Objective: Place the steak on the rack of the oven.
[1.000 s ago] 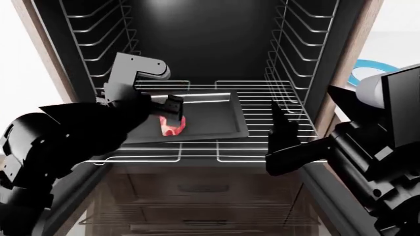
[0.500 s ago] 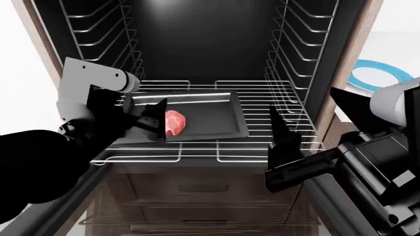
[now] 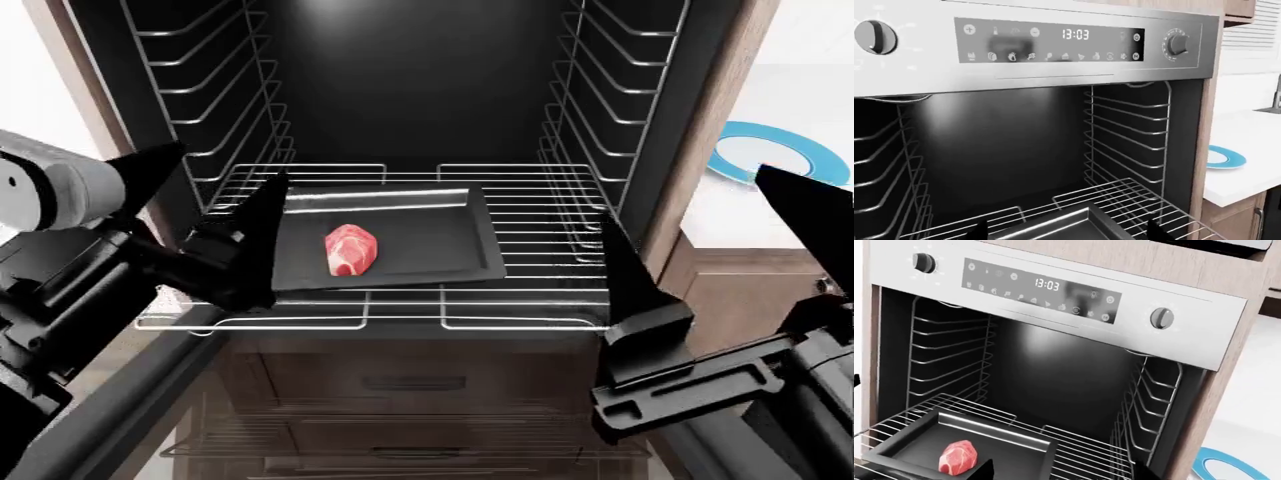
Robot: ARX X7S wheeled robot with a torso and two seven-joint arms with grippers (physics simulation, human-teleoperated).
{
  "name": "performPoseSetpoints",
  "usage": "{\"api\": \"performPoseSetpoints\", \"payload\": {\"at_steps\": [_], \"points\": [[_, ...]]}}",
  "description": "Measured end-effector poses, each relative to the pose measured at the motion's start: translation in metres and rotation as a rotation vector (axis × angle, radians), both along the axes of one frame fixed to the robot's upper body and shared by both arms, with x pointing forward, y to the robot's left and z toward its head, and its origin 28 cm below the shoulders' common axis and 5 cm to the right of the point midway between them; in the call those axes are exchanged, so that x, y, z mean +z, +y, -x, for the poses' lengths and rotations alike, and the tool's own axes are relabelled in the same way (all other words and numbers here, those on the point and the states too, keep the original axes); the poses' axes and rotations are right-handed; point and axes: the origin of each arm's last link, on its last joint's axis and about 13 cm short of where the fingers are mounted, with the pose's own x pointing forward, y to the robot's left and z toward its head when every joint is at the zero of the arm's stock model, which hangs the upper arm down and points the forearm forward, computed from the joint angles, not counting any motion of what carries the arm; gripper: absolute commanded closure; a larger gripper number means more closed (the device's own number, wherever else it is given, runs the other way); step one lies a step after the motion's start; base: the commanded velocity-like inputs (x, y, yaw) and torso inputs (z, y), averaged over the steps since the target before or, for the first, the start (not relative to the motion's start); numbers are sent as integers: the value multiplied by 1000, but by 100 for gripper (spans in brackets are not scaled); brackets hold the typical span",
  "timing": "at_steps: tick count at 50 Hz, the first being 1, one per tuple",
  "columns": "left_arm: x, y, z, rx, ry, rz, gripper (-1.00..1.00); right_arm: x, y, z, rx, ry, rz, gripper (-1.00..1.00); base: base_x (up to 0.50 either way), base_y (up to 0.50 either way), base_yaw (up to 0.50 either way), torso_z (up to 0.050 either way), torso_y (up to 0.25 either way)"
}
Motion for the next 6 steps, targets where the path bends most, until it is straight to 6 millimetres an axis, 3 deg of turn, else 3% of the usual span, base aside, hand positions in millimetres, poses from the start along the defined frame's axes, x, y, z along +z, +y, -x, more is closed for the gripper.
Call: {"api": "performPoseSetpoints", "payload": {"at_steps": [6], "points": [[7,4,8,7,-53,15,-100,10,-4,9,-27,-44,10,-100,0,0,0,0,0]]}}
